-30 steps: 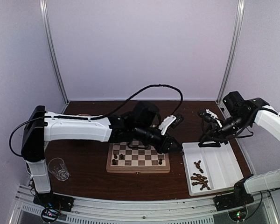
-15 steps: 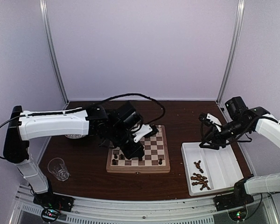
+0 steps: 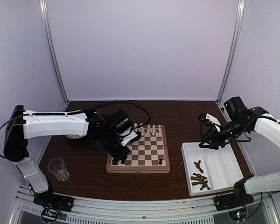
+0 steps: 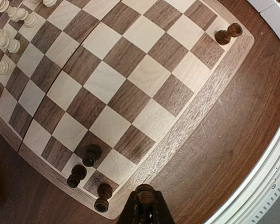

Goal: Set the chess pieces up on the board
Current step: Place the knight at g8.

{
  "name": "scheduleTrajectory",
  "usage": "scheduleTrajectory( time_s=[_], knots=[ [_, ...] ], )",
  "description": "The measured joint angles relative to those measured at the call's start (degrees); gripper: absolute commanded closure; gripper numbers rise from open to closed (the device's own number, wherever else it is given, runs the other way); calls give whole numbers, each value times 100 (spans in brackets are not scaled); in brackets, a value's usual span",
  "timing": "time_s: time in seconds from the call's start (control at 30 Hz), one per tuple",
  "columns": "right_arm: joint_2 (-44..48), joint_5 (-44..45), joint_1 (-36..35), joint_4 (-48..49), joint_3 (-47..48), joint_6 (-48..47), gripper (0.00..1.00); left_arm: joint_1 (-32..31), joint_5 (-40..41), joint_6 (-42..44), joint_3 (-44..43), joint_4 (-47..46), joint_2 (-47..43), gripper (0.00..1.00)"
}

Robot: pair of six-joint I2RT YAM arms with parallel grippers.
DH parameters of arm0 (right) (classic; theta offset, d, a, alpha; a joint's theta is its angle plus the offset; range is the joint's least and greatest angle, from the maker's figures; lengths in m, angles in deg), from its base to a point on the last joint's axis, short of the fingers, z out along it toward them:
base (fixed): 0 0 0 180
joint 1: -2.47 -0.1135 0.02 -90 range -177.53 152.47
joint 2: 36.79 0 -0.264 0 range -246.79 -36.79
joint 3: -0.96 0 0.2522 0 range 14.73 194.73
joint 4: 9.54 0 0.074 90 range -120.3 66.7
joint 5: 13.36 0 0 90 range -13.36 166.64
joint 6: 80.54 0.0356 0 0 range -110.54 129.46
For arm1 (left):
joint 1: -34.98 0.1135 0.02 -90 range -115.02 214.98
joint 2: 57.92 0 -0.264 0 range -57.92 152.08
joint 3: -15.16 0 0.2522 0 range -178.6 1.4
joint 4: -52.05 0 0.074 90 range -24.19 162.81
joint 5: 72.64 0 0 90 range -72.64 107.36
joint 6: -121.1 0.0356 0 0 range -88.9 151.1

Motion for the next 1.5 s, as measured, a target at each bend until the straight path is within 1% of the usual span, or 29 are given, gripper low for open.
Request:
scheduleTrajectory(
  time_s=[0.27,0.57,0.83,1.0,1.07,1.2,1.5],
  knots=[
    [-2,17,0,13,-20,-2,53,116,70,-116,96,-87,144,100],
    [-59,20,0,15,-20,-9,53,201,249,-350,632,-673,133,100],
    [-66,17,0,15,-20,-7,53,203,369,-483,841,-1069,66,100],
    [-83,17,0,15,-20,-7,53,203,413,-507,909,-1154,20,100],
    [-98,17,0,15,-20,-7,53,203,431,-522,929,-1189,15,99],
    [-114,17,0,15,-20,-7,53,203,442,-542,940,-1224,13,92],
    [-118,17,0,15,-20,-7,53,203,442,-584,949,-1215,2,87]
  ],
)
